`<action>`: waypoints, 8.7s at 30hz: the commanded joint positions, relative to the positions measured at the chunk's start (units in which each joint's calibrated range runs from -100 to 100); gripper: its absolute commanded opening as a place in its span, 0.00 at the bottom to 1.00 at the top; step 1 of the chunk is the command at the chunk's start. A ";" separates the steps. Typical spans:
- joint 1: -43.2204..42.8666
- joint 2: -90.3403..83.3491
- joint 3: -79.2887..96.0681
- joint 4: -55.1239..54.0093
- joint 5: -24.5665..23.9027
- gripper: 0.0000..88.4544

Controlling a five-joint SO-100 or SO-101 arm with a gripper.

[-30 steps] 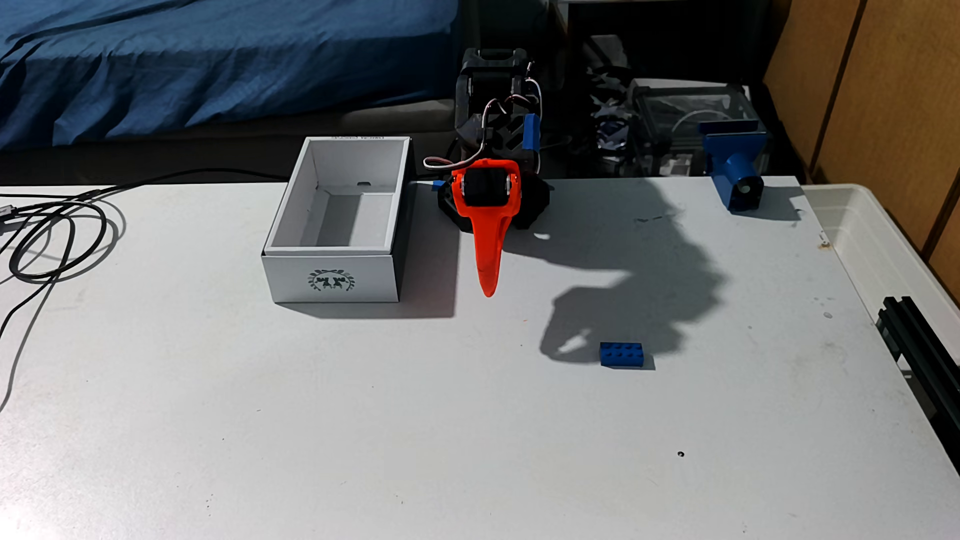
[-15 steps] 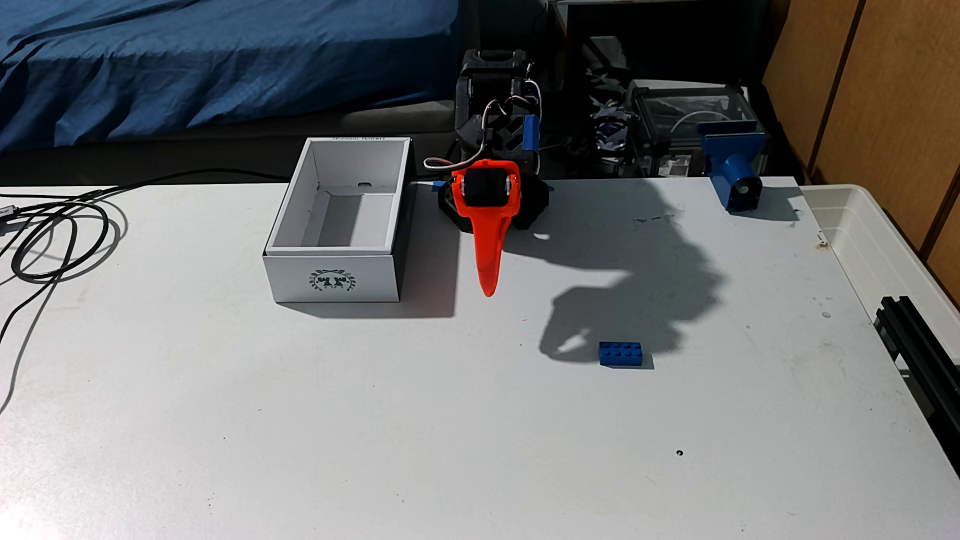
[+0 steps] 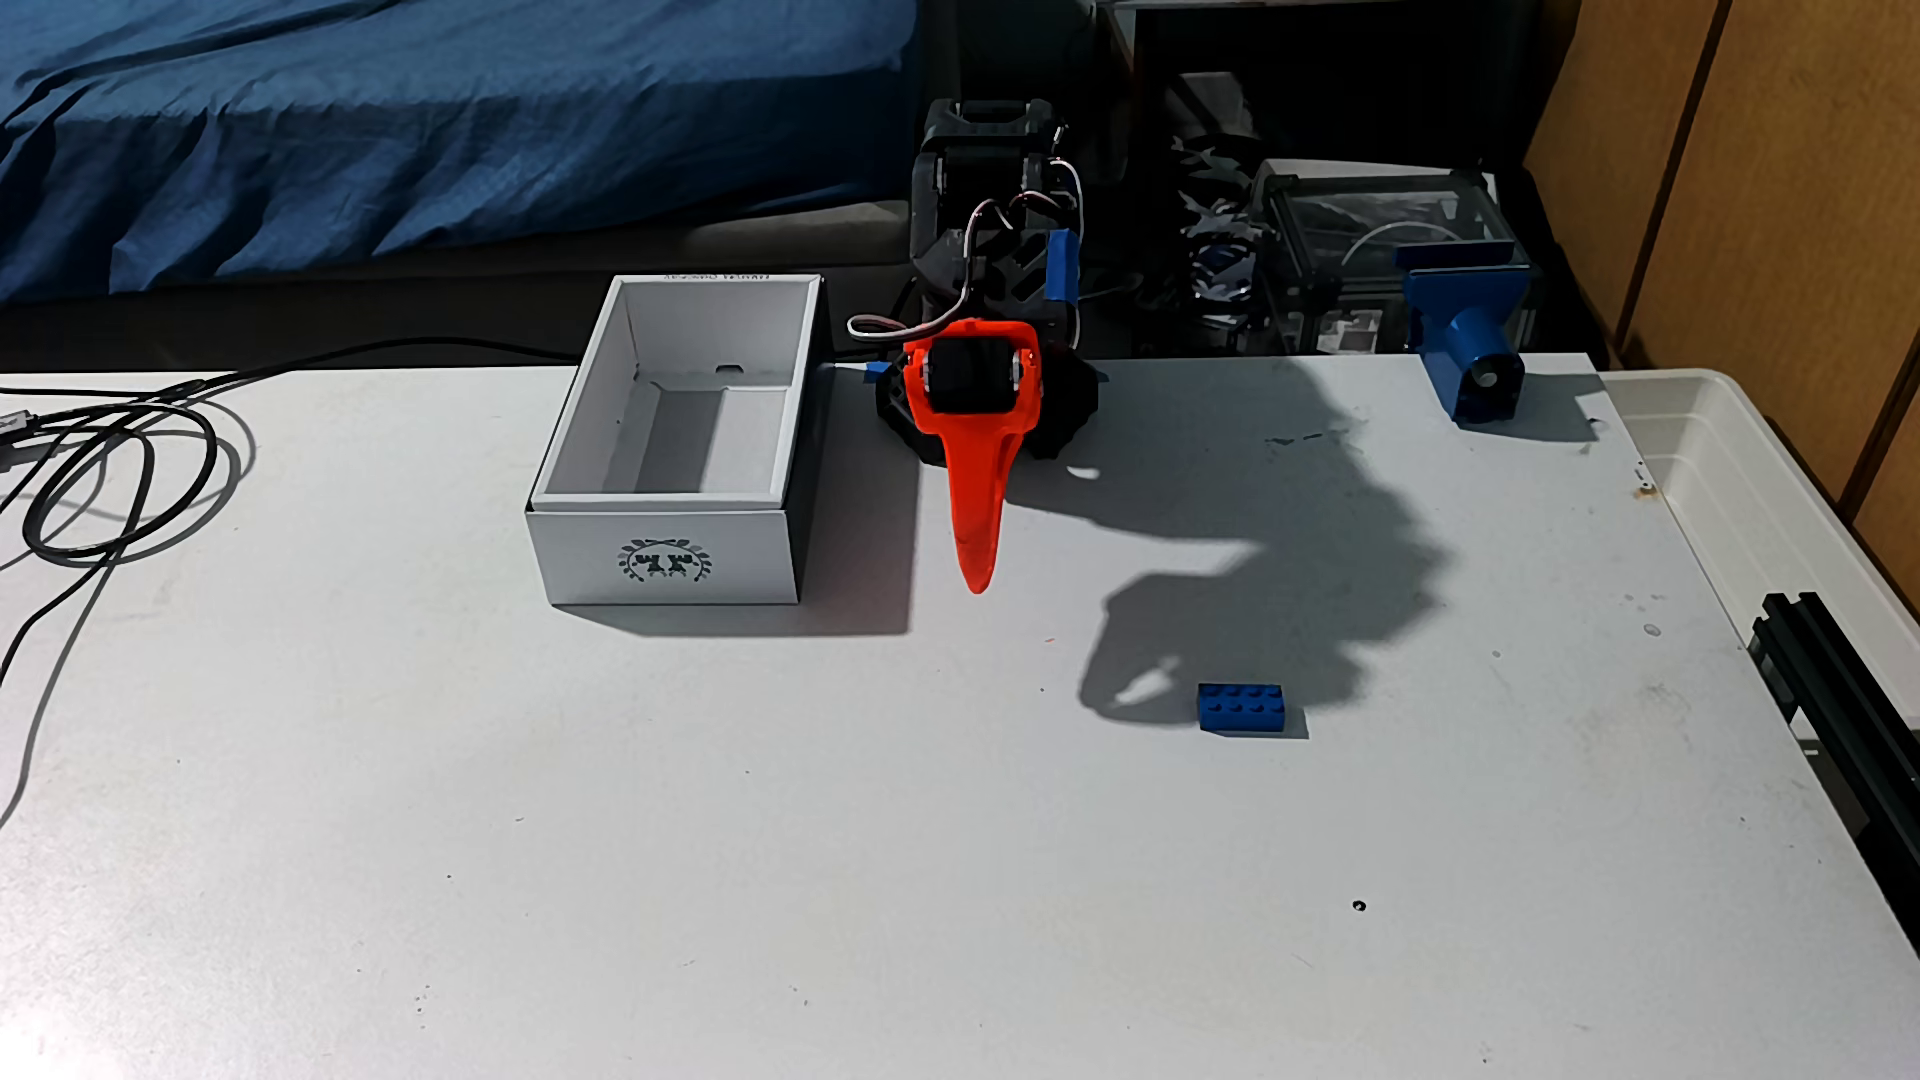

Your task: Grab the blue brick and place in box

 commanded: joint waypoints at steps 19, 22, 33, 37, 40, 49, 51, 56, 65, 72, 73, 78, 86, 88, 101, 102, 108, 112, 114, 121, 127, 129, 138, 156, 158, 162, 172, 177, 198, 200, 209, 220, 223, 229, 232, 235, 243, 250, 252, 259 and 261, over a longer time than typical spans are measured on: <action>0.06 -0.84 -0.17 -0.13 0.40 0.01; 0.06 -0.84 -0.17 -0.13 0.40 0.01; 0.06 -0.84 -0.17 -0.13 0.40 0.01; 0.06 -0.84 -0.17 -0.13 0.40 0.01; 0.06 -0.84 -0.17 -0.13 0.40 0.01; 0.06 -0.84 -0.17 -0.13 0.40 0.01; 0.06 -0.84 -0.17 -0.13 0.40 0.01; 0.06 -0.84 -0.17 -0.13 0.40 0.01; 0.06 -0.84 -0.17 -0.13 0.40 0.01; 0.06 -0.84 -0.17 -0.13 0.40 0.01; 0.06 -0.84 -0.17 -0.13 0.40 0.01; 0.06 -0.84 -0.17 -0.13 0.40 0.01; 0.06 -0.84 -0.17 -0.22 0.34 0.01; -0.01 -0.84 -0.17 -0.22 0.34 0.01; 0.06 -0.84 -0.17 -0.22 0.40 0.01; 0.14 -0.84 -0.26 -0.22 0.45 0.01; 2.96 -0.84 -7.27 2.97 0.82 0.01; 5.64 -0.84 -12.86 5.81 4.50 0.01; 7.57 -0.84 -15.26 6.93 5.71 0.01; 11.13 -0.84 -26.97 12.10 6.66 0.01; 11.95 -0.25 -37.35 16.67 7.45 0.01; 11.88 2.28 -40.28 17.53 7.60 0.01; 11.51 28.50 -62.46 23.57 7.18 0.01; 0.14 64.95 -75.42 30.37 0.71 0.01; -0.53 67.06 -75.33 30.29 -0.18 0.01; -0.53 70.02 -71.34 24.86 -0.97 0.01; -1.72 70.78 -58.29 15.55 -0.97 0.01; -1.35 70.78 -57.32 15.90 -1.03 0.01; -6.40 70.70 -57.14 16.93 -1.03 0.01; -6.10 70.53 -56.87 19.26 -0.92 0.01; -4.39 70.78 -57.76 19.86 -4.92 0.01; -11.90 70.87 -59.18 21.50 -14.76 0.01; -15.31 70.95 -61.13 21.58 -16.71 0.01; -20.07 72.39 -67.26 20.81 -18.49 0.01; -21.26 79.07 -72.31 20.72 -18.55 0.01; -21.48 88.54 -77.73 20.89 -18.44 0.01; -21.48 104.02 -86.87 20.89 -17.39 0.01; -22.45 105.20 -87.22 20.89 -11.81 0.06; -22.52 105.37 -86.69 20.89 -11.29 0.07; -22.82 105.88 -85.89 21.24 -9.92 0.08; -22.74 105.79 -84.56 20.81 -9.76 0.08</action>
